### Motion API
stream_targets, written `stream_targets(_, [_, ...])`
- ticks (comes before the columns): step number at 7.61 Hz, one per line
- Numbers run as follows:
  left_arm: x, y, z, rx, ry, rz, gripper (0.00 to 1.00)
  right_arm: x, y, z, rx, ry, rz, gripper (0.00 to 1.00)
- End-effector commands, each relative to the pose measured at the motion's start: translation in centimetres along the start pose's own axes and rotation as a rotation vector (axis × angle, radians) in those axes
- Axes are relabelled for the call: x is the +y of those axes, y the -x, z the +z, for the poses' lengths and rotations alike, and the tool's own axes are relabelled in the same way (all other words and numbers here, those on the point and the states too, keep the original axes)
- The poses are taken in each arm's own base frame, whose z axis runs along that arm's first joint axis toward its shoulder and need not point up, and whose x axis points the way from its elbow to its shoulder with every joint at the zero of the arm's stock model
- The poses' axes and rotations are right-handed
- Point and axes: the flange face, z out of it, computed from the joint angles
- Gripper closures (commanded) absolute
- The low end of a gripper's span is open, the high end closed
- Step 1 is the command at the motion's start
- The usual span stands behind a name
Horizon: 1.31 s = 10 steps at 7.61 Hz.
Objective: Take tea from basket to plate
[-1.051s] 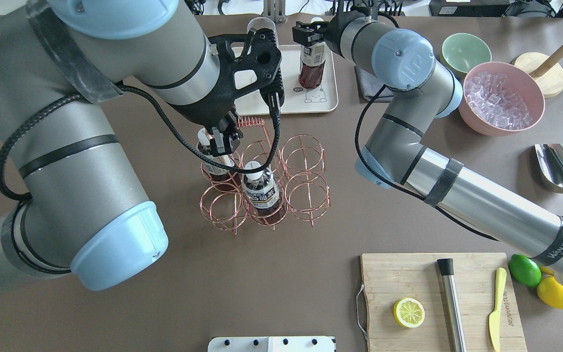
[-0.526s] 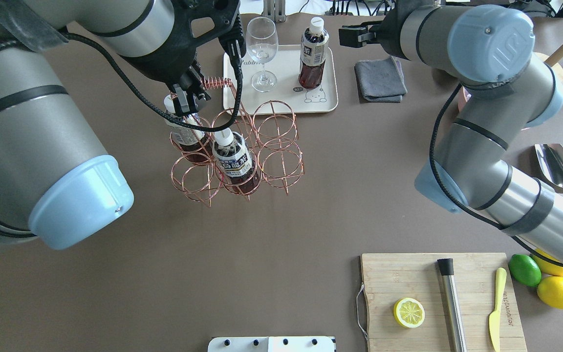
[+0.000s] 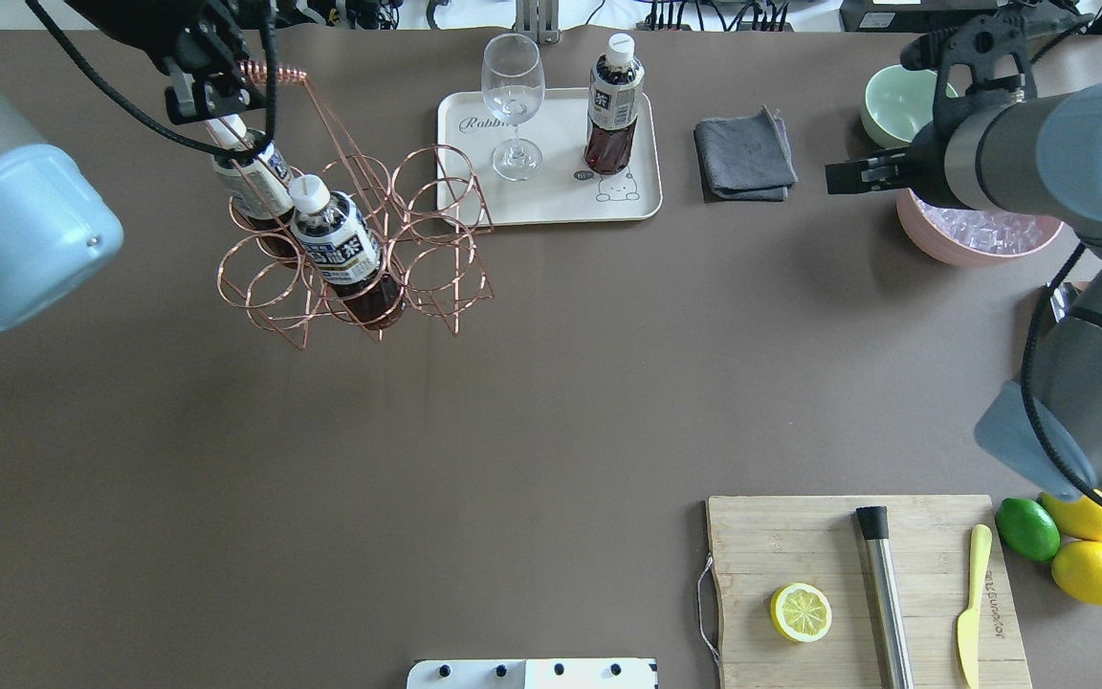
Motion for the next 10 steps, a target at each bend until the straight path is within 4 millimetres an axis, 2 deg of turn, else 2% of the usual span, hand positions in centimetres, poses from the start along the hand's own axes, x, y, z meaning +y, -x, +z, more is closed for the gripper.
stream_targets(1, [9.8, 5.6, -1.0, 0.004, 0.054, 0.033, 1.0, 2.9, -13.9, -1.2, 0.034, 0.206, 0.028, 0.0])
stream_targets(2, [13.4, 7.1, -1.3, 0.001, 0.082, 0.035, 1.0, 2.8, -19.6, -3.0, 0.03, 0.265, -0.021, 0.0])
stream_targets(3, [17.4, 9.0, -1.3, 0.021, 0.098, 0.045, 1.0, 2.4, -24.0, -4.0, 0.021, 0.329, -0.059, 0.0])
stream_targets(5, [25.1, 12.8, -2.0, 0.041, 0.132, 0.073, 1.0, 1.6, -32.3, -4.7, 0.002, 0.393, -0.118, 0.0])
stream_targets(6, [29.0, 14.2, -2.1, 0.06, 0.141, 0.088, 1.0, 2.7, -36.5, -4.4, -0.051, 0.421, -0.132, 0.0])
stream_targets(7, [32.1, 15.0, -2.1, 0.076, 0.146, 0.082, 1.0, 5.2, -40.6, -3.4, -0.089, 0.46, -0.09, 0.0])
stream_targets(8, [34.8, 14.7, -1.4, 0.093, 0.155, 0.083, 1.0, 7.7, -43.7, -1.7, -0.127, 0.506, -0.054, 0.0])
stream_targets(9, [37.6, 14.8, -0.7, 0.098, 0.163, 0.078, 1.0, 8.9, -45.2, -0.3, -0.141, 0.536, -0.041, 0.0])
stream_targets(10, [39.3, 15.3, 0.5, 0.114, 0.169, 0.089, 1.0, 8.9, -45.1, -0.4, -0.142, 0.534, -0.043, 0.0])
